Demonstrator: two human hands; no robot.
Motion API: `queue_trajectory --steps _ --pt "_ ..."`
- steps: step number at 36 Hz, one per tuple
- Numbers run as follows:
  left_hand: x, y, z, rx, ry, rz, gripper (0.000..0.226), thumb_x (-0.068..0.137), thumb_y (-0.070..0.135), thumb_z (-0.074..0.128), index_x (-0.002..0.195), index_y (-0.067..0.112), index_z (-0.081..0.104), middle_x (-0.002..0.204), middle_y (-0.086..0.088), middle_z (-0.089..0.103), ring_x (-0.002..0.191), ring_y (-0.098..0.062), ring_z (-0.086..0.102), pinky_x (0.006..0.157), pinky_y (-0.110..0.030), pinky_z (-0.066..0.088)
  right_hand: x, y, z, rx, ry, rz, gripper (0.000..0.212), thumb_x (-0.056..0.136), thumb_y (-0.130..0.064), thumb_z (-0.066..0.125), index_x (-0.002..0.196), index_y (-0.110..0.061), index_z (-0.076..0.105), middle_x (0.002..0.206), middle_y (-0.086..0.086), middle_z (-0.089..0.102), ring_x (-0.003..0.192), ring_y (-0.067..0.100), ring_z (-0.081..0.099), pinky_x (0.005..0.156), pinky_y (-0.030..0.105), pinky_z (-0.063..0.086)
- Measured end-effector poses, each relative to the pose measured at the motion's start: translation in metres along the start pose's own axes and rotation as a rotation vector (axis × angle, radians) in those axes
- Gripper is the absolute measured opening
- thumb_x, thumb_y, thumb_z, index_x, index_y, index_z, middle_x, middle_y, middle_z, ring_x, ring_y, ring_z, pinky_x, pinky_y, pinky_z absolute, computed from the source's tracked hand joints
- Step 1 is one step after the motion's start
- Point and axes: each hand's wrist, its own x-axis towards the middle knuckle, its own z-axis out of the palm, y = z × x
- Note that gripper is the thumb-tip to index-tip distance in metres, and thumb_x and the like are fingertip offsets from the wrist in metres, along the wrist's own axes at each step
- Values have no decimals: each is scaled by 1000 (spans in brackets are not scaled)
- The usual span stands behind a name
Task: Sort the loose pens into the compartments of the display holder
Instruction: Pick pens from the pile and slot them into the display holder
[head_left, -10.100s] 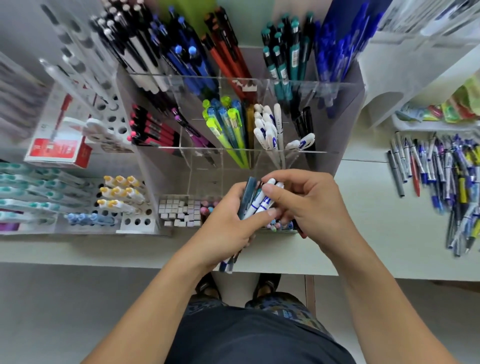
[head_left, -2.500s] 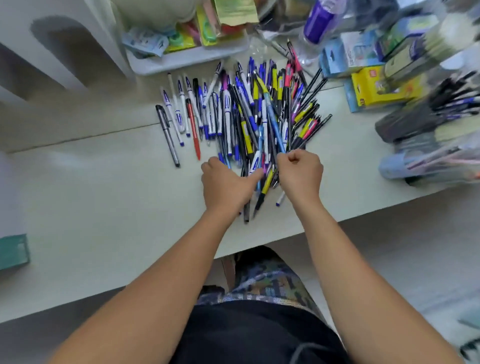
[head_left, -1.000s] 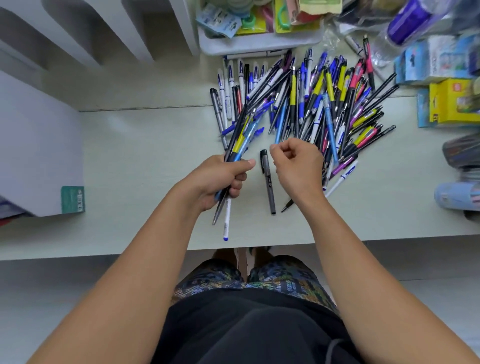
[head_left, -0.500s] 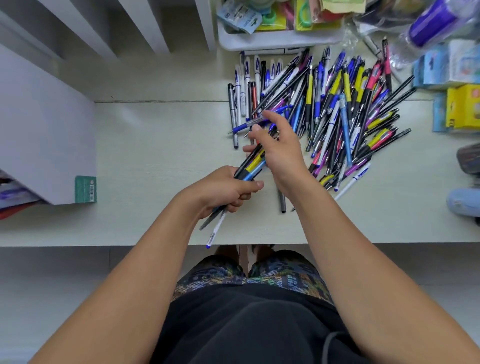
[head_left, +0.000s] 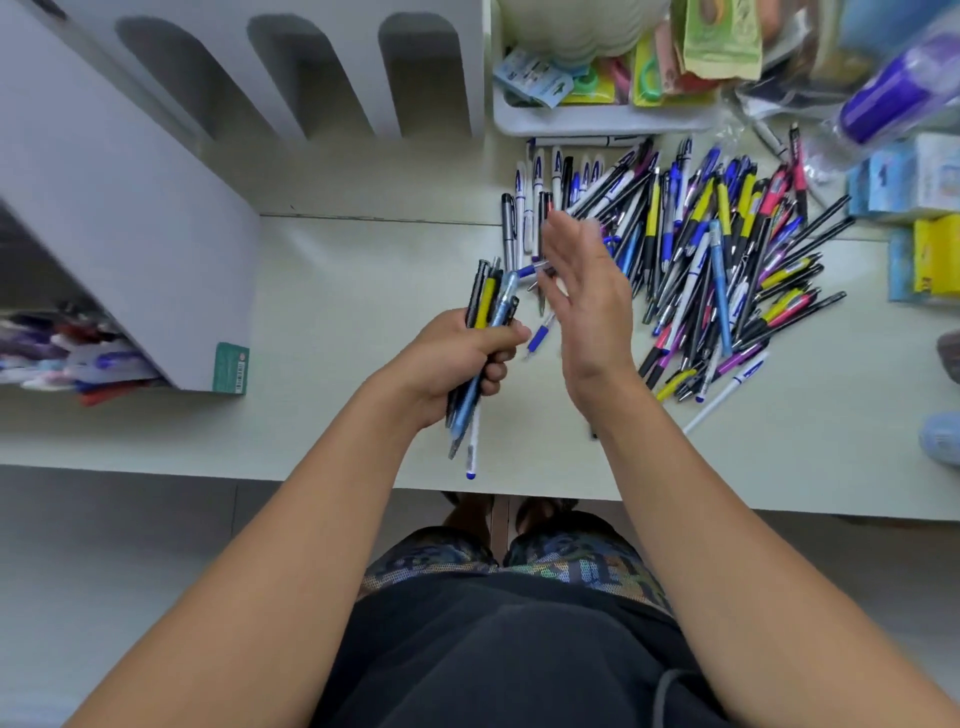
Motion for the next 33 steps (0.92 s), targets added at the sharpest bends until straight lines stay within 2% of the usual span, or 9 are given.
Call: queue_trajectory --steps 5,9,17,22,25,27,30,31,33 --pt "-18 0 -13 -631 190 57 18 101 17 61 85 14 52 63 2 48 53 -9 48 51 -20 46 -55 12 28 52 114 -147 60 97 -54 41 144 -18 51 146 -4 56 137 4 49 119 43 37" --pt "-42 -6 -16 -804 254 166 12 103 16 58 91 12 56 67 0 53 60 -11 53 61 -24 51 -85 27 47 29 45 -248 58 95 -50 39 140 -16 52 145 1 57 139 13 48 118 53 35" --pt "-113 -46 -49 -751 336 307 8 102 21 60 100 14 57 72 2 55 60 -11 53 57 -24 49 -113 17 100 -33 -161 -234 49 97 -46 41 121 -11 65 124 2 68 121 15 61 107 45 47" --pt "-159 -72 -94 -729 192 324 20 104 20 51 115 7 60 74 0 50 55 -9 40 51 -19 36 -98 -5 128 -353 -610 -151 15 99 -22 61 110 -21 70 99 7 72 82 13 66 67 26 52" --pt "-179 -83 -121 -718 89 344 33 102 22 50 127 3 59 79 -2 53 57 -9 40 52 -20 37 -94 -11 151 -504 -821 -178 20 98 -18 67 118 -22 71 94 7 70 70 4 59 61 25 49" --pt "-189 -87 -140 -712 38 352 36 103 22 49 132 2 53 82 -4 54 57 -10 42 52 -20 39 -98 -9 169 -475 -876 -139 21 98 -12 66 119 -12 72 83 0 68 61 1 54 67 33 52" --pt "-199 -92 -174 -721 -6 372 32 102 21 48 130 6 52 84 -7 56 57 -11 44 52 -21 41 -107 -1 199 -370 -925 10 22 98 -9 65 118 -5 72 67 -12 65 59 7 47 90 71 48" --pt "-203 -93 -188 -716 -20 373 33 101 22 49 130 7 52 84 -8 57 57 -11 44 52 -21 41 -111 3 210 -347 -920 37 22 97 -9 66 118 -4 72 67 -13 65 59 8 48 93 75 43" --pt "-210 -93 -215 -694 -52 368 34 100 22 50 130 7 52 83 -7 57 56 -11 44 52 -21 42 -121 7 232 -327 -881 48 23 96 -10 67 117 -4 73 73 -10 70 64 10 52 88 65 50"
